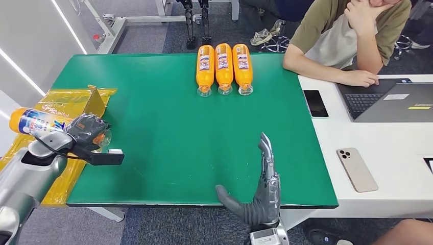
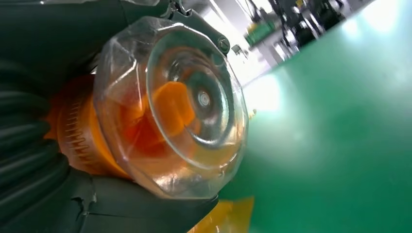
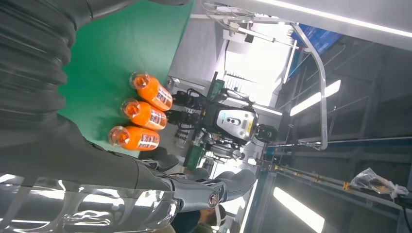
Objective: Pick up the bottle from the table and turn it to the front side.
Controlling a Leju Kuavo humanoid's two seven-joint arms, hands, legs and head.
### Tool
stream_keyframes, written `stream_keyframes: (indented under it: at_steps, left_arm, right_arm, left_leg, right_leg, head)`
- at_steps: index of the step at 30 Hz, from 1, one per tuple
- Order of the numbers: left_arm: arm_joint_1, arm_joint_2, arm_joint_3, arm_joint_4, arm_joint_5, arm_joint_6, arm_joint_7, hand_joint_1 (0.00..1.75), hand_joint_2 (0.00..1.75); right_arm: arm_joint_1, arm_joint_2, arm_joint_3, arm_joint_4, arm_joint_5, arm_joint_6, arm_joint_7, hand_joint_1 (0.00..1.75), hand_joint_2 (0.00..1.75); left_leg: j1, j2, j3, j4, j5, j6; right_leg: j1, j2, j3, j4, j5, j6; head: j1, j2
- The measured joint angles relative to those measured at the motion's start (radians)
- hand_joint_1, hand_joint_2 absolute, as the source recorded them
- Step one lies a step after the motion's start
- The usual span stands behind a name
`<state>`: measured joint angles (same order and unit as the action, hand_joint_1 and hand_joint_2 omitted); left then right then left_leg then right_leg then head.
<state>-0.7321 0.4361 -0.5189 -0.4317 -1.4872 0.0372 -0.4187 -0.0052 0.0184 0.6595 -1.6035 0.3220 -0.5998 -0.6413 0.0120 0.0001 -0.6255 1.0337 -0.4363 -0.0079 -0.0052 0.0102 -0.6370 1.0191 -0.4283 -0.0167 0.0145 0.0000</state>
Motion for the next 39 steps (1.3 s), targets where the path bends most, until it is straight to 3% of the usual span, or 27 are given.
stream_keyframes:
  at_steps: [10,15,22,39]
  left_arm:
    - [-0.003,-0.009,-0.042,0.06,0.015,-0.02,0.04,1.75,1.75]
    - [0.023,-0.063,-0.046,0.093,0.041,-0.008,0.098,1.75,1.75]
    - [0.036,-0.118,-0.05,0.116,0.044,-0.022,0.11,1.75,1.75]
    - [0.042,-0.14,-0.052,0.126,0.035,-0.049,0.104,1.7,1.75]
  right_arm:
    - [-0.001,-0.002,0.012,-0.001,0.019,0.0,0.023,0.0,1.75]
    - [-0.004,-0.001,0.015,-0.004,0.055,0.017,0.05,0.0,1.75]
    - [-0.006,0.004,0.016,-0.011,0.069,0.037,0.064,0.0,1.75]
    - [-0.01,0.017,0.016,-0.018,0.094,0.073,0.074,0.0,1.75]
  left_leg:
    - [0.0,0.0,0.0,0.0,0.0,0.0]
    - [0.0,-0.001,-0.001,0.0,0.0,0.0]
    - [0.0,-0.001,-0.001,0.0,0.0,0.0]
    - [-0.001,-0.003,0.0,0.0,0.0,-0.001]
  right_leg:
    - [0.0,0.0,0.0,0.0,0.0,0.0]
    - [0.0,-0.001,0.0,0.0,0.0,0.0]
    - [-0.001,-0.001,0.0,0.0,0.0,0.0]
    - [-0.001,-0.002,0.002,0.0,-0.001,0.0]
  head:
    - [0.0,0.0]
    - [0.0,0.0]
    - [0.0,0.0]
    - [0.0,0.0]
